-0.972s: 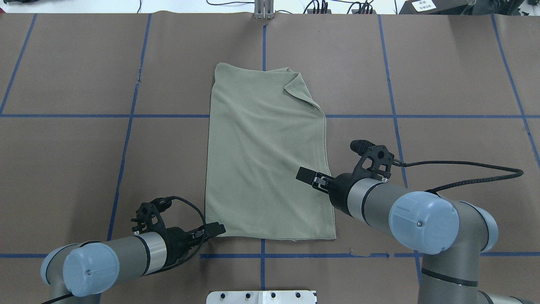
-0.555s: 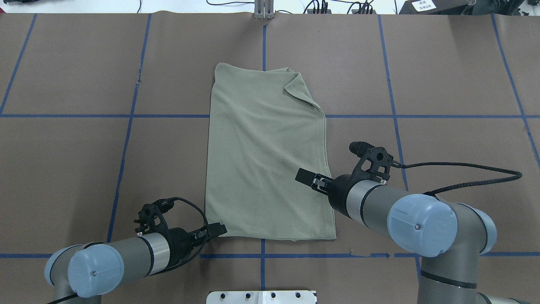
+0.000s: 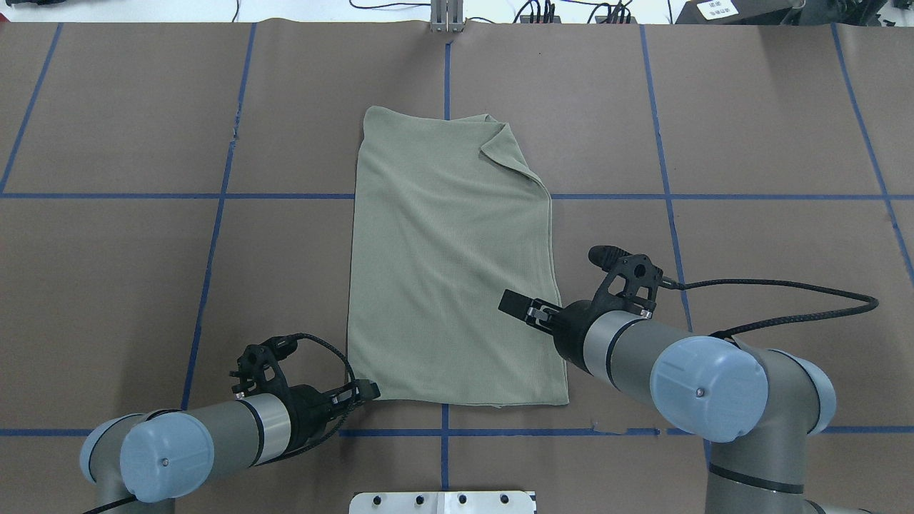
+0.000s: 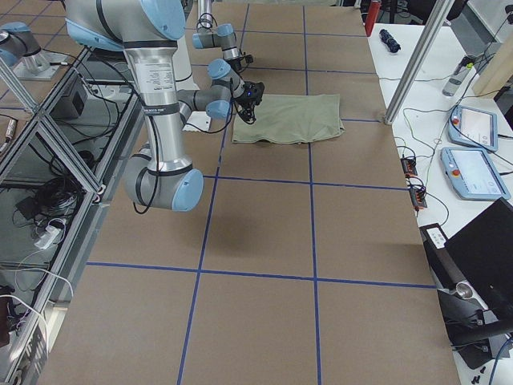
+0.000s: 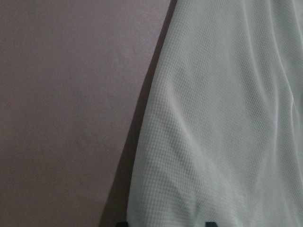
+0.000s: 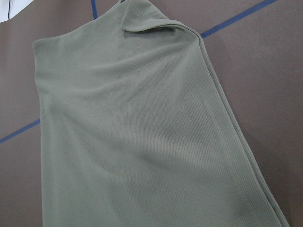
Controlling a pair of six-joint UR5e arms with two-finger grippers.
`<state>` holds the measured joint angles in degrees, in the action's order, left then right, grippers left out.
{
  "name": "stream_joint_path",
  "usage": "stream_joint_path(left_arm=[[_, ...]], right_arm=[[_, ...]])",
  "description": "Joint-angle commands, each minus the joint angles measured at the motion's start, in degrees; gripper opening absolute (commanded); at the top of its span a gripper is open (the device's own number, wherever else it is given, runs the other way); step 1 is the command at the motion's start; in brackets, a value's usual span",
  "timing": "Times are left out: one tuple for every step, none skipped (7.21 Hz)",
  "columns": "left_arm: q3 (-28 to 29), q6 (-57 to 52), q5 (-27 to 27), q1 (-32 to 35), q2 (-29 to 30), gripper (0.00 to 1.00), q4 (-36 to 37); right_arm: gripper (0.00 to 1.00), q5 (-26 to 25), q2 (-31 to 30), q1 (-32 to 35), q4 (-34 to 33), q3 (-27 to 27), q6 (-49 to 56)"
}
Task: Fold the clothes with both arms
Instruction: 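Grasp the near shirt edge with both grippers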
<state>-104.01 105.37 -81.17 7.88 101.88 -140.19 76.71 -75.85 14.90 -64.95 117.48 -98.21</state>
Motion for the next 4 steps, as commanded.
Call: stream_joint_path(left_arm=[[-0.1,-0.5,0.0,-0.1,0.1,0.0,0.0],[-0.5,-0.6,0.0,0.0,0.1,0.0,0.0],[-0.7,-0.6,0.0,0.0,0.1,0.0,0.0],[-0.9,-0.6,0.0,0.0,0.1,0.0,0.0]], right_arm=[[1.0,-4.5,0.8,-2.9,-0.1,-1.6,-0.9],[0.99,-5.1,0.8,-3.9,-0.9,-1.6,-5.3],[0.98,-5.6,1.2,-5.1,-5.1,-1.6,-9.7],[0.99,-5.7,1.8,-6.9,-9.6,-1.6,-11.3]])
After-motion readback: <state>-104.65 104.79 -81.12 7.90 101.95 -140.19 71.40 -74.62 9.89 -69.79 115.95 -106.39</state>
